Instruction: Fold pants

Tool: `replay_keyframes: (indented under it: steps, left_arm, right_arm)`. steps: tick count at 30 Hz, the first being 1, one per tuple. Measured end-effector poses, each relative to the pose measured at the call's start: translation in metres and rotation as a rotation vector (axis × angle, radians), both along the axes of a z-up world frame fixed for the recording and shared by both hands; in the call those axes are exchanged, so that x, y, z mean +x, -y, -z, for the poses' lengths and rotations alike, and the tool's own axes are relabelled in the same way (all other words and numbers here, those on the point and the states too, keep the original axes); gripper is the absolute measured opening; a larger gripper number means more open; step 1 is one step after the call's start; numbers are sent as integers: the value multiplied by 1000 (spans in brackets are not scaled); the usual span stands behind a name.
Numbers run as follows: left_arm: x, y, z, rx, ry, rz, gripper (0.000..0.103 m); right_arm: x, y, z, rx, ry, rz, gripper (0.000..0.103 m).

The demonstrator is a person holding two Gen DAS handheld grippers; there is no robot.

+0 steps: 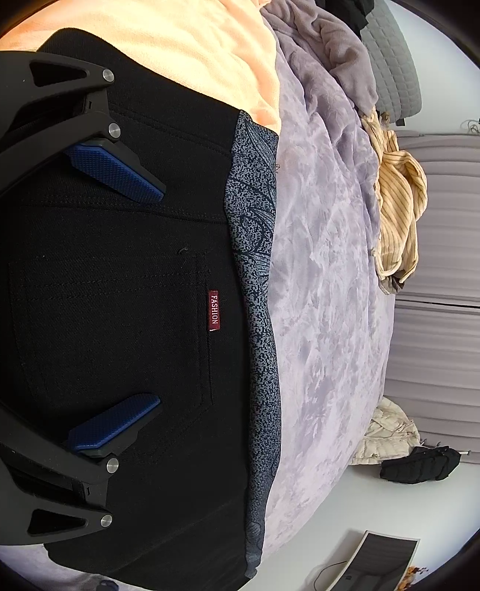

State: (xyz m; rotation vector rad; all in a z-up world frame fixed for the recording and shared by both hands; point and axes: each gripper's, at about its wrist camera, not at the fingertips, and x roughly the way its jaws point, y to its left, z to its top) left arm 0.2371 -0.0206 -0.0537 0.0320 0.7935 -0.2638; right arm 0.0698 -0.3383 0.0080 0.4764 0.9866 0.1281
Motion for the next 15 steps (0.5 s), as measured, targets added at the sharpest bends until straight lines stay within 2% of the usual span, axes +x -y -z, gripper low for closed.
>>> replay_keyframes:
  steps: [3,4,5,7,8,9,13,15]
  left_arm:
    - [-1,1,0,12,1,-5,103]
    - [-1,1,-1,17,-2,-8,103]
    - [-1,2,-3,27,-10,-14,103]
    - [-3,0,-11,47,-39,-14,103]
    - [-6,-3,-17,37,-55,-1,103]
    - [-11,-10,-23,17,-62,15,103]
    - [-25,-53,-50,-34,-23,45,103]
    - [-18,-83,-54,-98,-59,63,103]
  right_arm:
    - [5,-21,-24,-90,79,-55,21]
    - [11,-30,-26,-120,91,-76,27]
    - [20,-41,-24,-144,87,-95,34]
    - [39,-56,-3,-151,24,-134,35]
    - [46,-61,12,-158,-26,-135,35]
    - [48,-60,18,-174,-30,-123,35]
    - [45,-53,19,-124,7,-128,35]
    - [43,-46,18,-70,7,-121,35]
